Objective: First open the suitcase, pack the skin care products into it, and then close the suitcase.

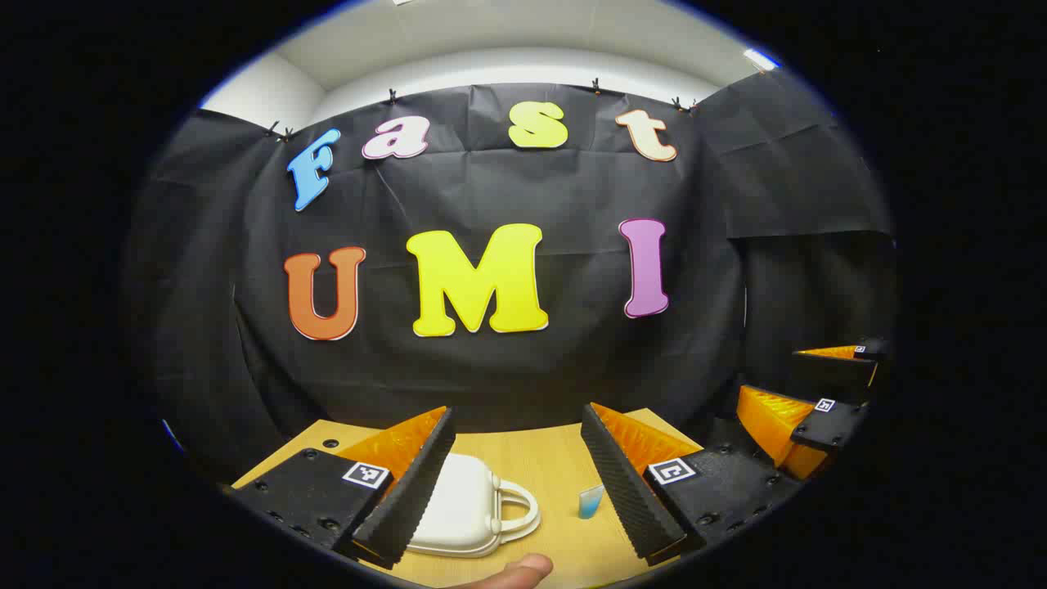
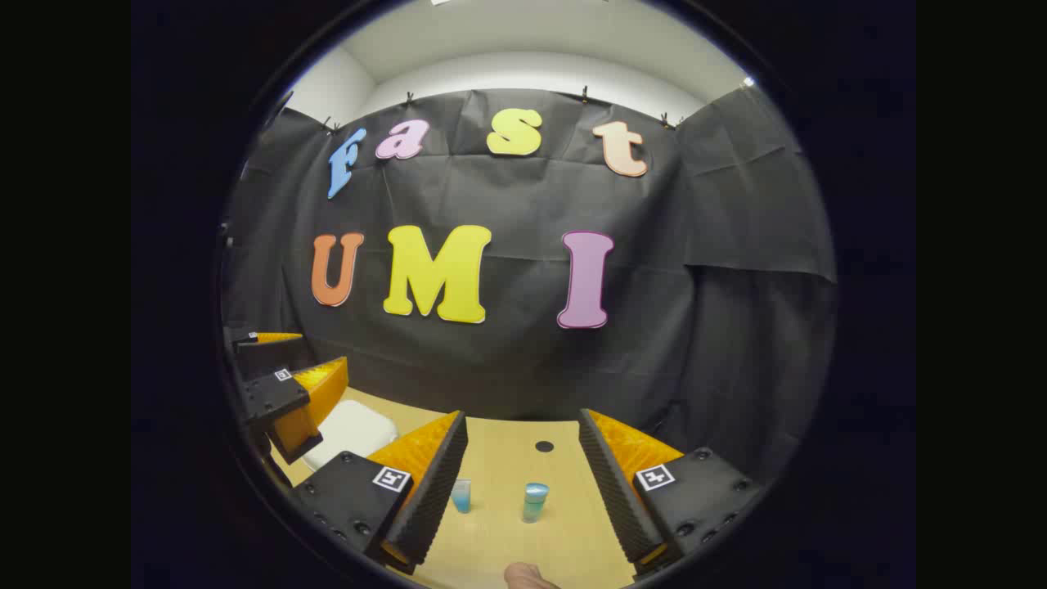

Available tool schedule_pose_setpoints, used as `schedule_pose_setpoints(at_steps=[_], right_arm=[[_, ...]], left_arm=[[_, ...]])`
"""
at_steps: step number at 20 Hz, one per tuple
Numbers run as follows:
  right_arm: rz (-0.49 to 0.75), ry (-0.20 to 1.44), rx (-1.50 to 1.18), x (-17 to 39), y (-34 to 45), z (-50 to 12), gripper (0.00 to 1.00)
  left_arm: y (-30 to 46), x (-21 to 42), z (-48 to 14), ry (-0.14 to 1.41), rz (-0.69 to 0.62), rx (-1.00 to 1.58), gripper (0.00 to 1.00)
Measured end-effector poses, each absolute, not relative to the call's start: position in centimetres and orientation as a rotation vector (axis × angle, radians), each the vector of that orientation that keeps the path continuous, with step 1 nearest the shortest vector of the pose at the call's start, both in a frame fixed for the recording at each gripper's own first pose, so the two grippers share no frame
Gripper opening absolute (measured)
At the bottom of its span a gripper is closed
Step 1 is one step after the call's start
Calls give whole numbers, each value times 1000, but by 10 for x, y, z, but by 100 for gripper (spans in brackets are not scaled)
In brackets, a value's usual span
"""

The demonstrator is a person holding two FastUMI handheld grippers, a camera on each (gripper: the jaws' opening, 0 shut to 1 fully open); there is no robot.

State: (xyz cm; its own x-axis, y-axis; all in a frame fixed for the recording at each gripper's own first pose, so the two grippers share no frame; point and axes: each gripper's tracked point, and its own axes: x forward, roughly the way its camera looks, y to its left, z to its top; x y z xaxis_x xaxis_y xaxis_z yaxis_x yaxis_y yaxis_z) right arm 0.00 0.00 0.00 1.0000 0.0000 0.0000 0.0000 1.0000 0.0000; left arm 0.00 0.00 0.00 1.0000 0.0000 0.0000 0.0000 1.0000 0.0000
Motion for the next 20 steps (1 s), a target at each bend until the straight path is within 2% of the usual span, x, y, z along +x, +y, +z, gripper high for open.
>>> schedule_pose_setpoints(at_steps=[11,20], right_arm=[[-46,36,35,4,-24,-9,81],[-21,46,-8,6,-16,-19,81]], left_arm=[[-19,-4,-9,33,-57,7,99],[-11,2,-30,77,-34,-8,99]])
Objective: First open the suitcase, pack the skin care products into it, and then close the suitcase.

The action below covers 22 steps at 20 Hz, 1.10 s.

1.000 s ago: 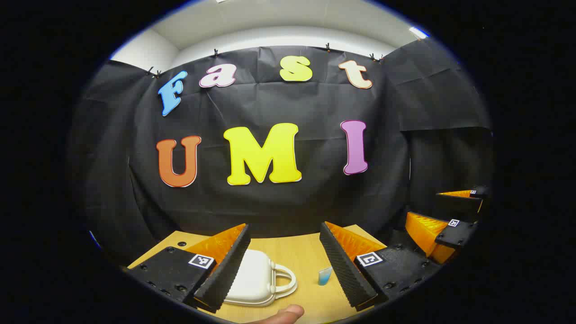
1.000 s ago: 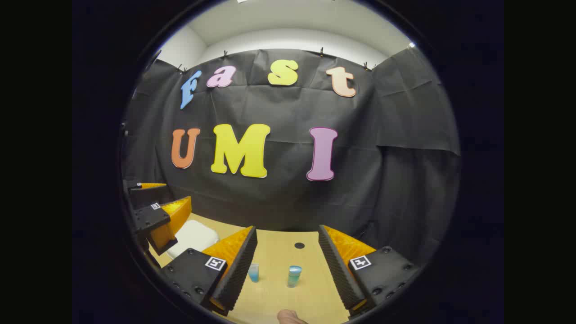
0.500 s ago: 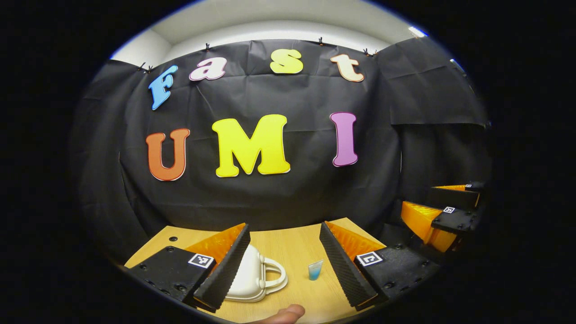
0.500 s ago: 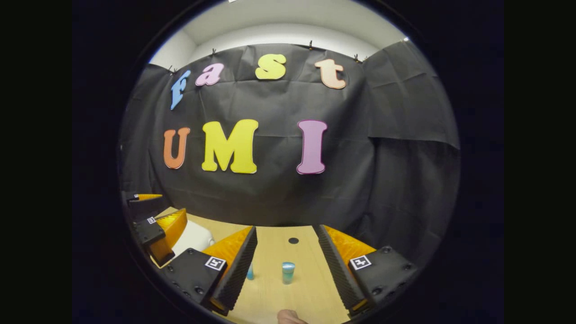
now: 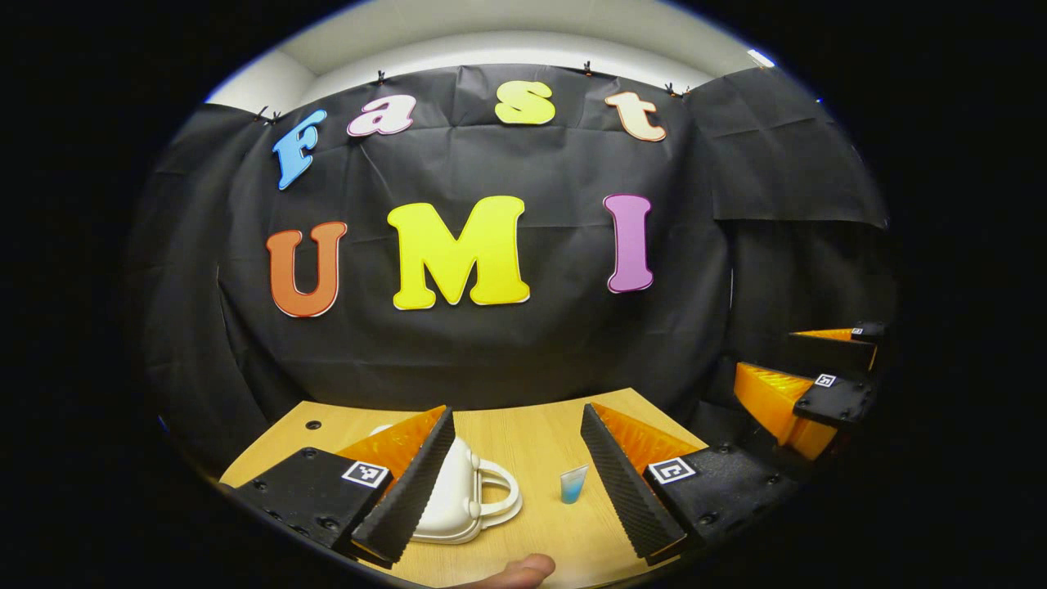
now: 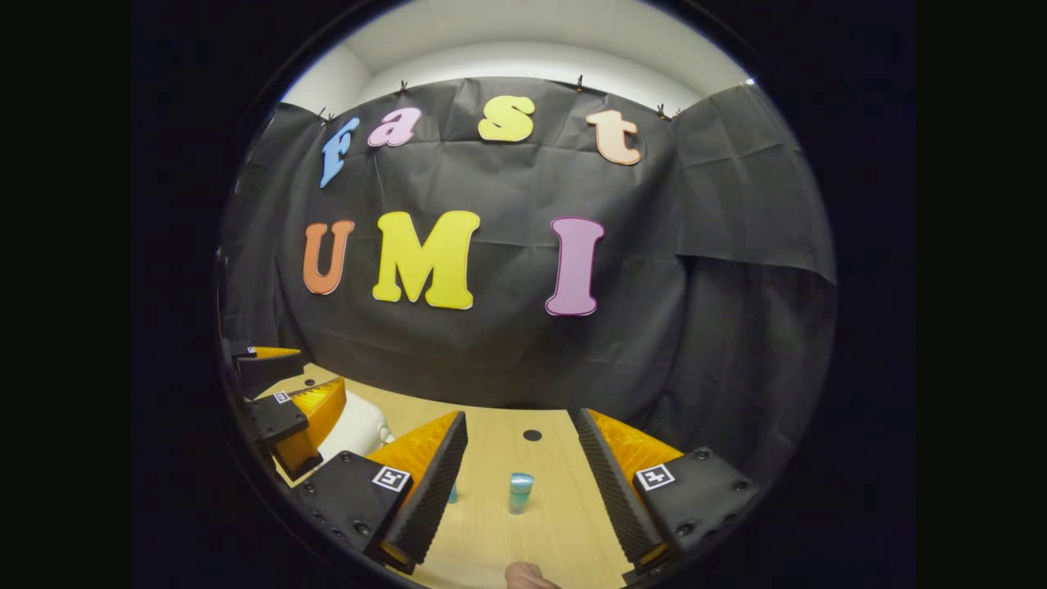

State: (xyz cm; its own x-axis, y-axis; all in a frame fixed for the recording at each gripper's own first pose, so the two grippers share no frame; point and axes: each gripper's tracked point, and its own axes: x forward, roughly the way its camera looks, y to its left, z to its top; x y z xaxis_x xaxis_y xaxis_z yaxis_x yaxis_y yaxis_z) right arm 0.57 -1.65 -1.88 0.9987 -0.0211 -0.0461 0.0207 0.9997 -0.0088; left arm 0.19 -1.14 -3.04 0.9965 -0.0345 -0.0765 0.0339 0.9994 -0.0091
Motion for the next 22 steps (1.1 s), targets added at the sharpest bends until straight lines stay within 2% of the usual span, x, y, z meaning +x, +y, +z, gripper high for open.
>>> schedule_pose_setpoints(at_steps=[4,8,16,22], right_arm=[[-51,87,-1,13,-26,-36,81],[-86,121,-20,14,-34,-54,81],[-183,157,-6,3,-78,-75,81],[-253,187,44,-6,-119,-97,81]], left_arm=[[12,26,-68,93,24,81,99],[28,45,-139,214,57,167,100],[8,64,-197,208,-45,635,98],[7,79,-247,313,-65,934,96]])
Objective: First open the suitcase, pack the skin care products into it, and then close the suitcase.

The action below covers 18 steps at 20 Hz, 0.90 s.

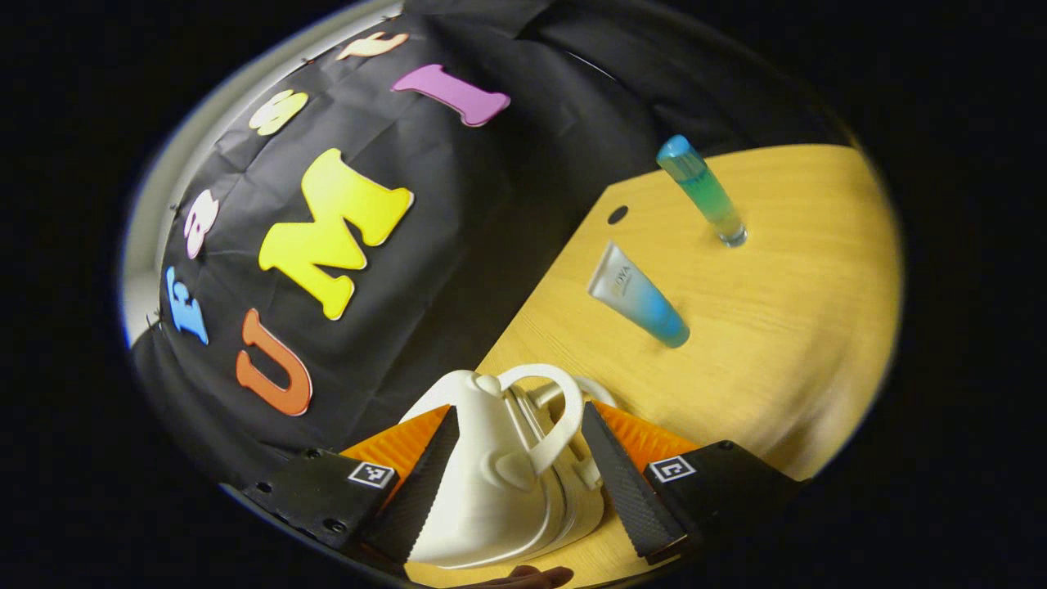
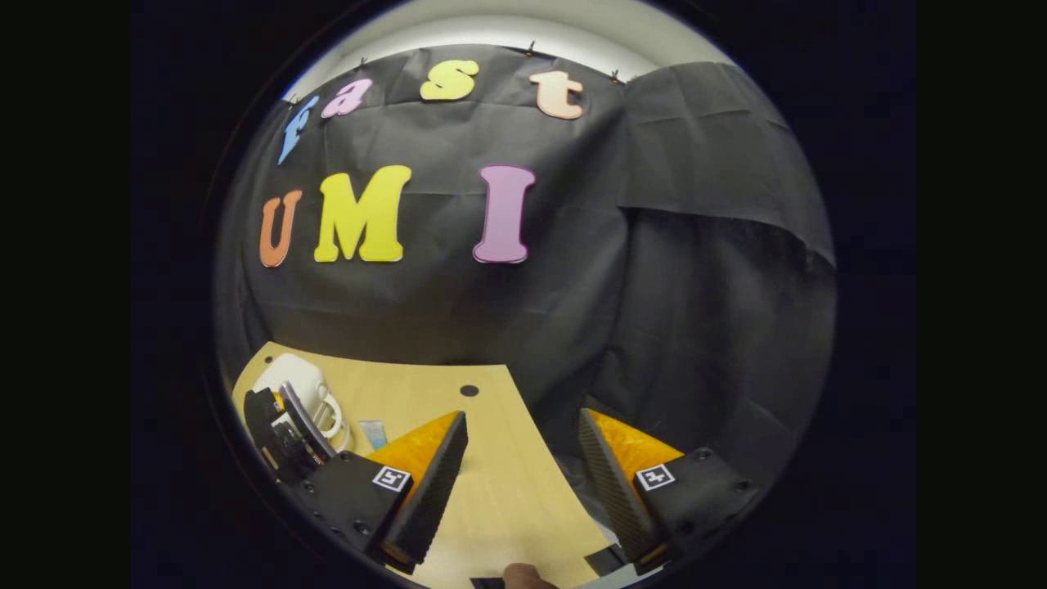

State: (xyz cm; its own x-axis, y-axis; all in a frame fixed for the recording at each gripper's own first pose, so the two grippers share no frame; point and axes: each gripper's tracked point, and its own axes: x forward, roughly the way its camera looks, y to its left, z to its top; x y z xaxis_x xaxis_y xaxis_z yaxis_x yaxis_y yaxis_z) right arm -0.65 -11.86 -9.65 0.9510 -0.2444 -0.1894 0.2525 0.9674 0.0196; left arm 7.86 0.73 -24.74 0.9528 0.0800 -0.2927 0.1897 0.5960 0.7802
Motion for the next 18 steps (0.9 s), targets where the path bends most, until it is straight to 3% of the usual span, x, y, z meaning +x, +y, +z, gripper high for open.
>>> schedule_pose_setpoints(at_steps=[3,5,6,11,14,18], right_arm=[[-279,200,33,-10,-138,-110,81],[-280,214,27,-14,-148,-120,82],[-280,221,20,-17,-151,-125,82],[-284,251,-3,-25,-165,-139,81],[-286,261,6,-24,-167,-143,82],[-288,261,4,-19,-162,-141,81]], left_arm=[[18,84,-268,396,-38,1036,96],[23,96,-266,397,-17,1109,85],[24,99,-265,391,-3,1139,75],[20,109,-270,409,10,1209,48],[17,105,-265,404,16,1199,16],[18,102,-259,450,-14,1102,7]])
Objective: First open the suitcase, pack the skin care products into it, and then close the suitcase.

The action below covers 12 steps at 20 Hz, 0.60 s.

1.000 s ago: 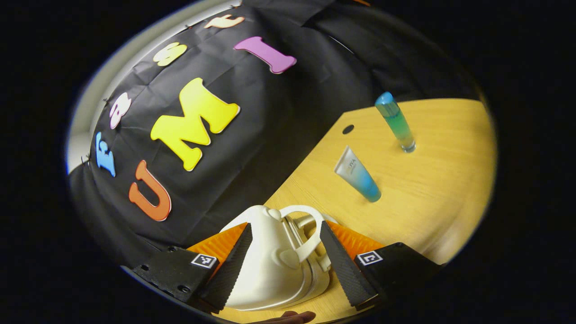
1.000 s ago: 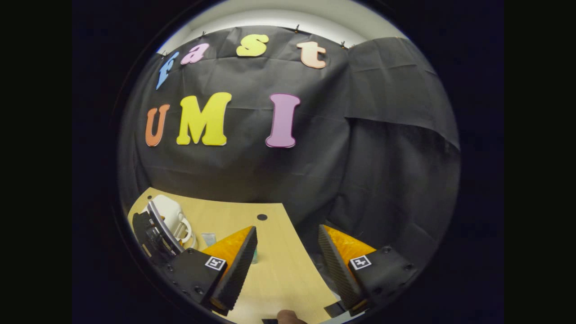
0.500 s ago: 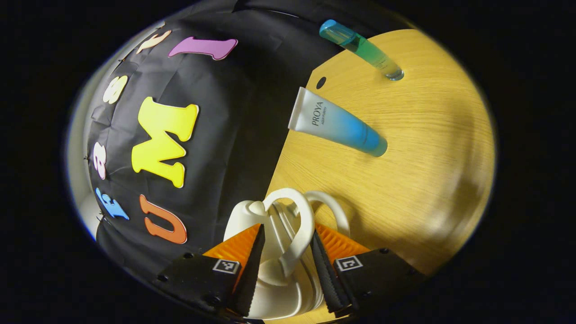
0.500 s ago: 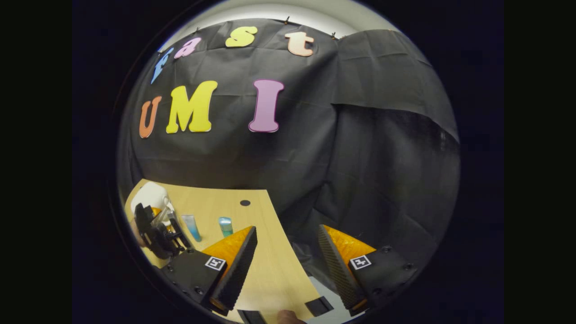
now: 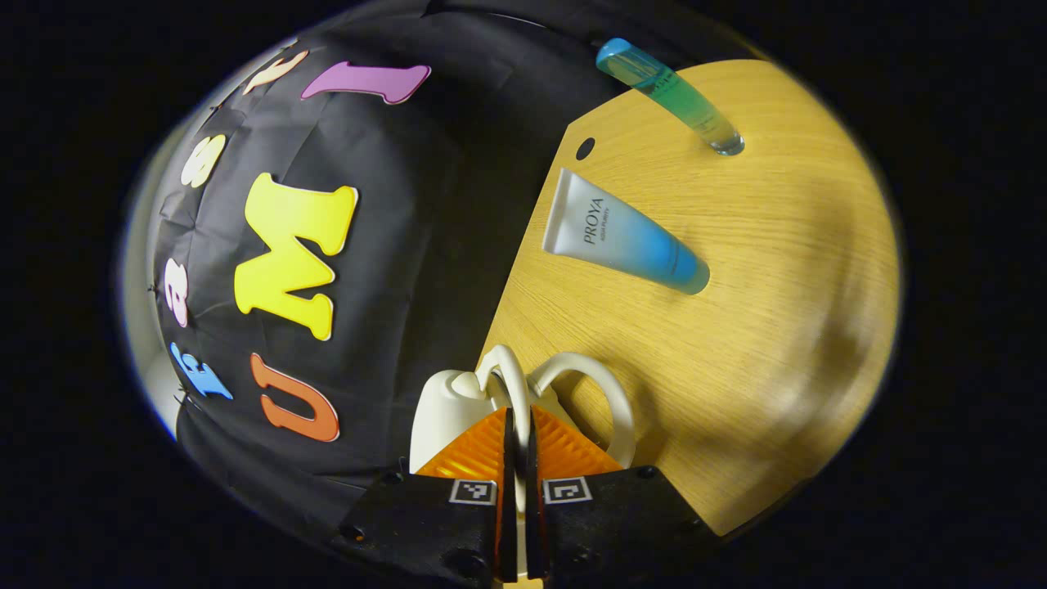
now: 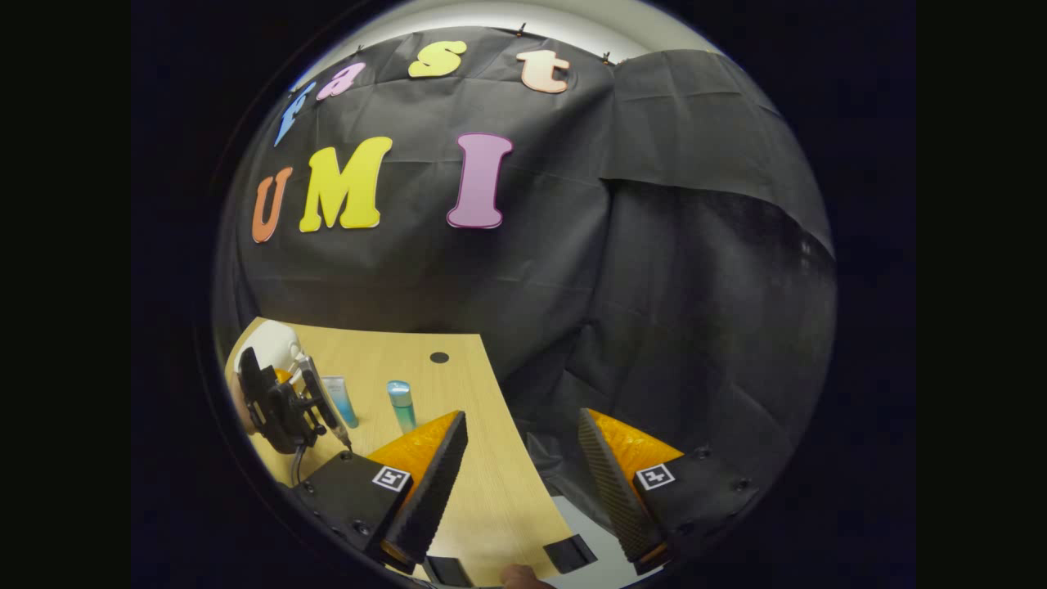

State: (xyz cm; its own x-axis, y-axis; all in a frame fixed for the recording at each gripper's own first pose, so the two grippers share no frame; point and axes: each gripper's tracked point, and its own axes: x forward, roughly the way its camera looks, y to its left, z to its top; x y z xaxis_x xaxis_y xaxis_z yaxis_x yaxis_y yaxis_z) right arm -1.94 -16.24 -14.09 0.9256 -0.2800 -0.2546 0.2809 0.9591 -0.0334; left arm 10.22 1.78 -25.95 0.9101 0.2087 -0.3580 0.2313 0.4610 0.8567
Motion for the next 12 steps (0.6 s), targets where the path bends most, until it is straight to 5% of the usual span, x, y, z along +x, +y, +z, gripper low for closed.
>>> schedule_pose_setpoints(at_steps=[12], right_arm=[[-194,265,-27,19,-62,-122,81]], left_arm=[[106,95,-130,436,9,580,3]])
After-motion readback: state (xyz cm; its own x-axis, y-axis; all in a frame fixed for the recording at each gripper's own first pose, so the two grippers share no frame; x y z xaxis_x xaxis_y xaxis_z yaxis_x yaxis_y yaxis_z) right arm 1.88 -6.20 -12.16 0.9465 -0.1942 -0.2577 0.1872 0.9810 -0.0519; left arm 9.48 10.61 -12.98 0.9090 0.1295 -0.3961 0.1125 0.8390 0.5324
